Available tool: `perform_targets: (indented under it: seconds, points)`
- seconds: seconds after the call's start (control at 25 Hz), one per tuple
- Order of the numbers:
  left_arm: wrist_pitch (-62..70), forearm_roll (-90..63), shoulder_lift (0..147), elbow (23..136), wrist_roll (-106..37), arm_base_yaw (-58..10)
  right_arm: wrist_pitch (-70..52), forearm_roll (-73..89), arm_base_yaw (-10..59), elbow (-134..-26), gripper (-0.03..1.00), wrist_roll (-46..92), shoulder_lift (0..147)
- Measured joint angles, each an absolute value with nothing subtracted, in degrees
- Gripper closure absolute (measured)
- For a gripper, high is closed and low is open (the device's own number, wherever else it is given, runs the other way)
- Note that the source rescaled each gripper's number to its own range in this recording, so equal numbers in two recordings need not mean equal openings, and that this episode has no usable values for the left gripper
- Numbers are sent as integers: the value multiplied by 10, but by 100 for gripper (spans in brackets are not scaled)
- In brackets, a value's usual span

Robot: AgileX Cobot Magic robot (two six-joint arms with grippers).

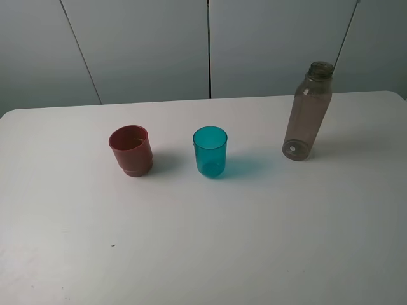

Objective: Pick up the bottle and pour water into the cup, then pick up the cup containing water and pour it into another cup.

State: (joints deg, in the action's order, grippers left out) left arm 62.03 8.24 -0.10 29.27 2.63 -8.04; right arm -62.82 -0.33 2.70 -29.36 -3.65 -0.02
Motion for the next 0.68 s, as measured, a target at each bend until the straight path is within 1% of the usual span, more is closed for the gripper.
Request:
perform_targets:
  seconds: [0.68]
  points:
    - [620,82,-1,293,27,-80,-628,-3,27,-294,-3,-36,0]
